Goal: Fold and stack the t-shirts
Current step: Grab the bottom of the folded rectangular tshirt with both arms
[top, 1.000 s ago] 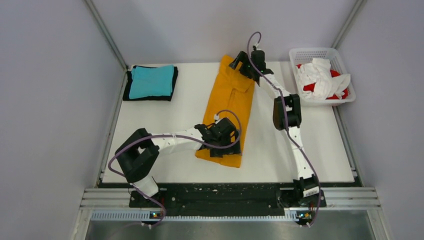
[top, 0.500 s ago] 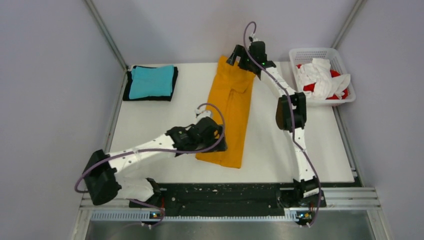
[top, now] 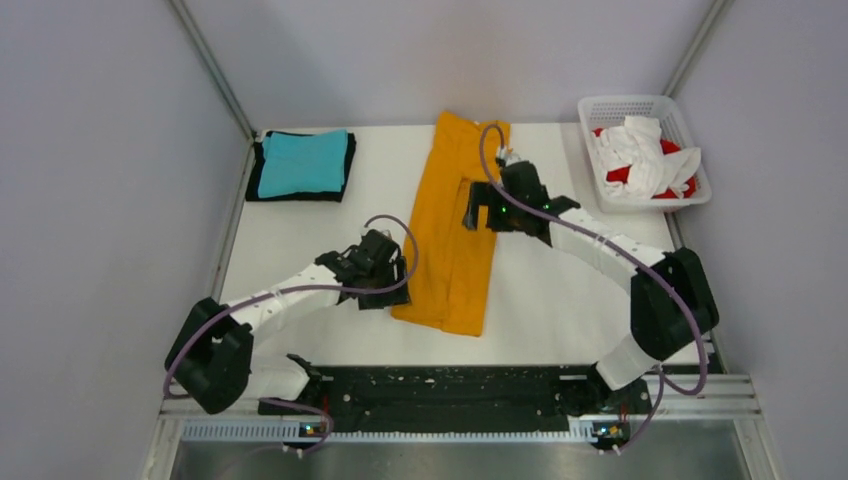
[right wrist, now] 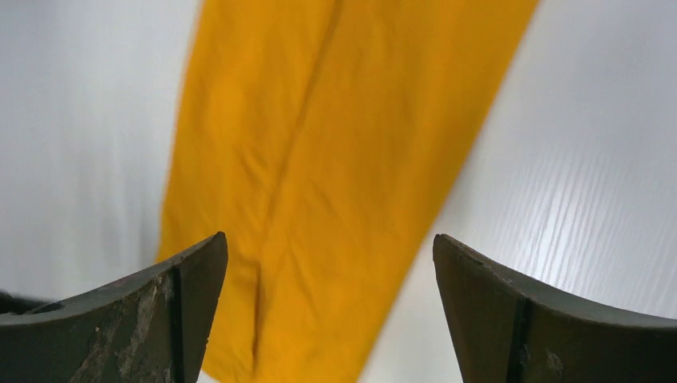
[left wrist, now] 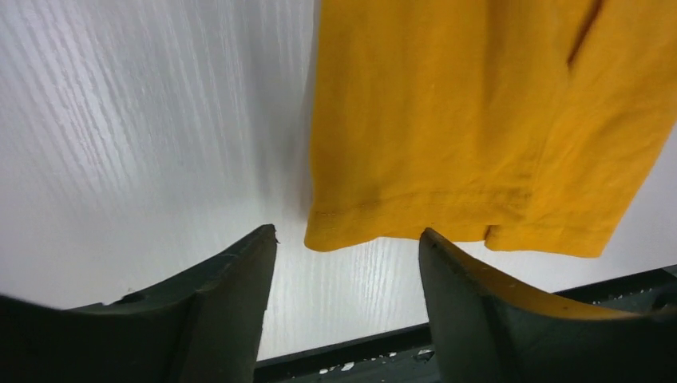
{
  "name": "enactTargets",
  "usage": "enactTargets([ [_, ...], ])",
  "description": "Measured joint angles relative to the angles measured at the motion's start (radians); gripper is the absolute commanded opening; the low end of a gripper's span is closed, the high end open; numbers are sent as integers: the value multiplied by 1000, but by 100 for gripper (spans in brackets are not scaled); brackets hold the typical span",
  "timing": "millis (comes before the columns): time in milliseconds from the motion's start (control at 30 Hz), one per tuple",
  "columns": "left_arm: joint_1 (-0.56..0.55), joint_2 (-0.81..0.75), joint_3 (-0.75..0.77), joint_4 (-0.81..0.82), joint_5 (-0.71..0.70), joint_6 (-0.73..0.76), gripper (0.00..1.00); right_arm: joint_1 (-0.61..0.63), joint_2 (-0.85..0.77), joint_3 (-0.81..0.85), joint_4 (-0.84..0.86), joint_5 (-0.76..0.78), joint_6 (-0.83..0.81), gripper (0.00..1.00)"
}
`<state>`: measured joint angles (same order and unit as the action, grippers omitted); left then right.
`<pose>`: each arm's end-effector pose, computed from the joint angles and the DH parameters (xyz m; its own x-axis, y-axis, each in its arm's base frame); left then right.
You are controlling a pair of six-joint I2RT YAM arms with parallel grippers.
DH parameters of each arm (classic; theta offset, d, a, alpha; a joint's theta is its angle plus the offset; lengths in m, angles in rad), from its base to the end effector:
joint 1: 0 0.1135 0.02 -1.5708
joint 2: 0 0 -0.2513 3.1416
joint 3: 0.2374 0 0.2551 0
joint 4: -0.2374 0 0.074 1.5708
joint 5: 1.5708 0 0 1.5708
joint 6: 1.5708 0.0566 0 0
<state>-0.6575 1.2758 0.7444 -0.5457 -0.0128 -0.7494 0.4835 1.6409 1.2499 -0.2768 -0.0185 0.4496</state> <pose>0.2007 -0.1540 0.1650 -0.9233 -0.1477 -0.3546 -0.0309 0.9487 -0.3146 0.3468 0.1833 0.2443 -0.7014 0.1225 -0.7022 -0.1919 0.9163 0.3516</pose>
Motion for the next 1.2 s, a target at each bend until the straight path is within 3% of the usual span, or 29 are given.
enactTargets([
  [167, 4, 108, -4, 11, 28, 45, 54, 79, -164, -373, -16, -13, 77, 95],
  [367, 8, 141, -17, 31, 36, 65, 39, 226, -289, -513, -36, 23, 159, 94],
  [433, 9, 143, -17, 37, 35, 69, 28, 283, -328, -527, -33, 39, 187, 93],
  [500, 9, 153, -16, 46, 35, 72, 4, 330, -346, -539, -34, 57, 212, 91],
  [533, 9, 156, -15, 50, 35, 71, 0, 354, -347, -542, -39, 70, 229, 90],
  [667, 9, 161, -16, 65, 42, 79, 0, 452, -335, -544, -73, 100, 274, 85],
  [867, 13, 122, -65, 113, 72, 71, 0, 557, -280, -544, -95, 136, 348, 66],
  [1033, 13, 67, -121, 145, 95, 63, 0, 560, -255, -580, -87, 164, 395, 46],
  [1200, 14, 32, -159, 161, 132, 40, 0, 562, -273, -622, -50, 182, 450, 12],
])
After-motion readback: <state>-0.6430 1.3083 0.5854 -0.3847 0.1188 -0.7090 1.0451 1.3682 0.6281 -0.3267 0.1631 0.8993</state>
